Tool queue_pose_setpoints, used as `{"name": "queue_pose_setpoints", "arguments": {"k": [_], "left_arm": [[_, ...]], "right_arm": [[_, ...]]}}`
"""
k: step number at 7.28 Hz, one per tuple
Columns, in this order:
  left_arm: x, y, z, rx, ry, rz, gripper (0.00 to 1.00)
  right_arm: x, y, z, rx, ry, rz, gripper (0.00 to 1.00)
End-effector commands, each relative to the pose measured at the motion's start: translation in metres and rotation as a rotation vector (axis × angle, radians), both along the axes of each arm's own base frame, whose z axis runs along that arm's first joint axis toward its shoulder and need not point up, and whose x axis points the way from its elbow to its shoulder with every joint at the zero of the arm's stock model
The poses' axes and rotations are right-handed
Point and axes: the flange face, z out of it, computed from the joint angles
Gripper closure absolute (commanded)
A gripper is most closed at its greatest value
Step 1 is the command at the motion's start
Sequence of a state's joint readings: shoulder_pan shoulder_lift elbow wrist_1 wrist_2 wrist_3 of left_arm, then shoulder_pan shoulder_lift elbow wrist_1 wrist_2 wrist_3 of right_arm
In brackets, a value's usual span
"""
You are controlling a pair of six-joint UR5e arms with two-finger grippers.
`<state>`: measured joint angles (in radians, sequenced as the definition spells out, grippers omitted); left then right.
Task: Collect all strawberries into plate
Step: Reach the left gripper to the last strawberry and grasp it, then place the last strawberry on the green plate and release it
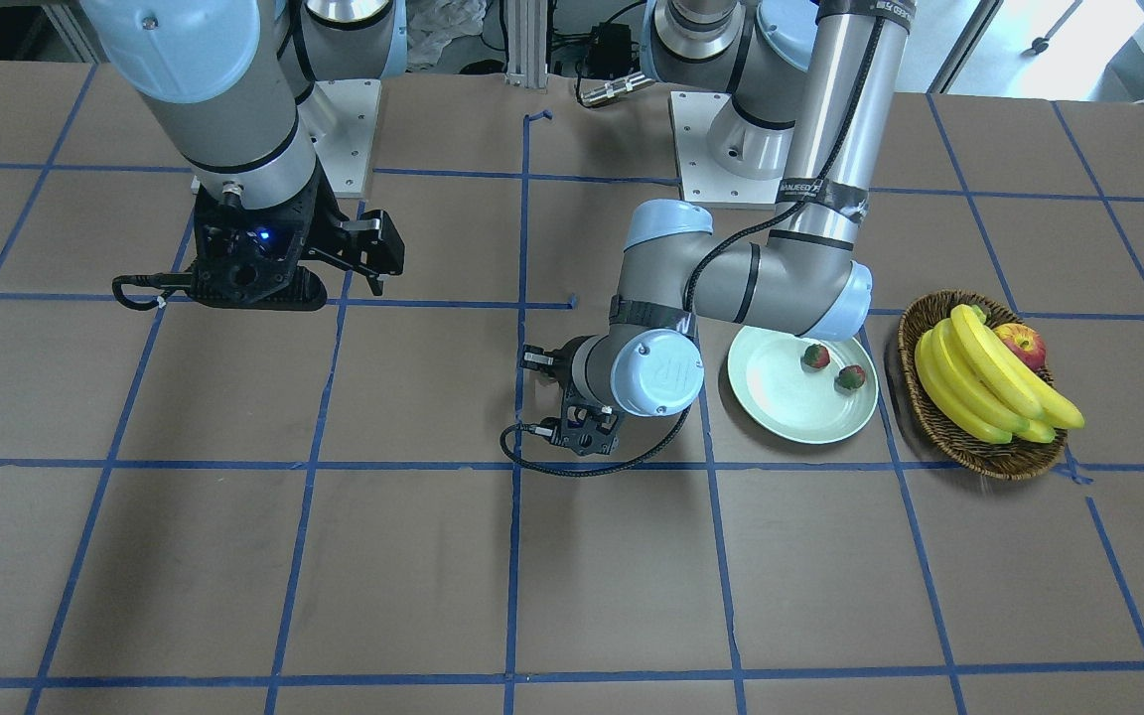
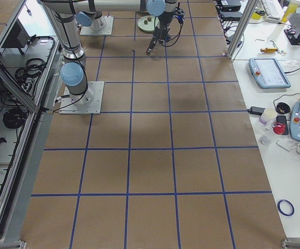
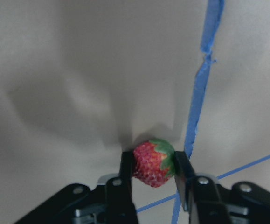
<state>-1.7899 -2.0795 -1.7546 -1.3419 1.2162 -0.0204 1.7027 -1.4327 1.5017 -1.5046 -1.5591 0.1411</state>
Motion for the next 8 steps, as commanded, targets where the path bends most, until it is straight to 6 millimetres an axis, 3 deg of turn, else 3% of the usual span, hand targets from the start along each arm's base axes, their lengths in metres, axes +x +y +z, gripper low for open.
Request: {"name": "queue_pose_setpoints", "arguments": {"k": [1,3,4,7,8], "left_arm": [[0.002,-0.003,0.016,-0.035,-0.046,0.008,1.0],[0.018,-0.018,0.055,-0.092,-0.124,-0.025,1.0],[0.045,-0.026,0.07,-0.102,-0.177,-0.038,1.0],[0.164,-0.044,0.081,-0.082,-0.264,-0.127,1.0],[0.186,-0.045,0.08,-0.066,-0.259,-0.143,1.0]], "right_arm": [[-0.001,0.0,0.0,0.0,0.001,-0.001,0.0],[-0.001,0.0,0.0,0.0,-0.001,-0.002,0.0],[-0.001,-0.001,0.0,0.0,0.001,-0.001,0.0],[-0.001,-0.001,-0.001,-0.002,-0.001,-0.003,0.0],[-0.001,-0.001,-0.001,-0.002,-0.001,-0.002,0.0]]}}
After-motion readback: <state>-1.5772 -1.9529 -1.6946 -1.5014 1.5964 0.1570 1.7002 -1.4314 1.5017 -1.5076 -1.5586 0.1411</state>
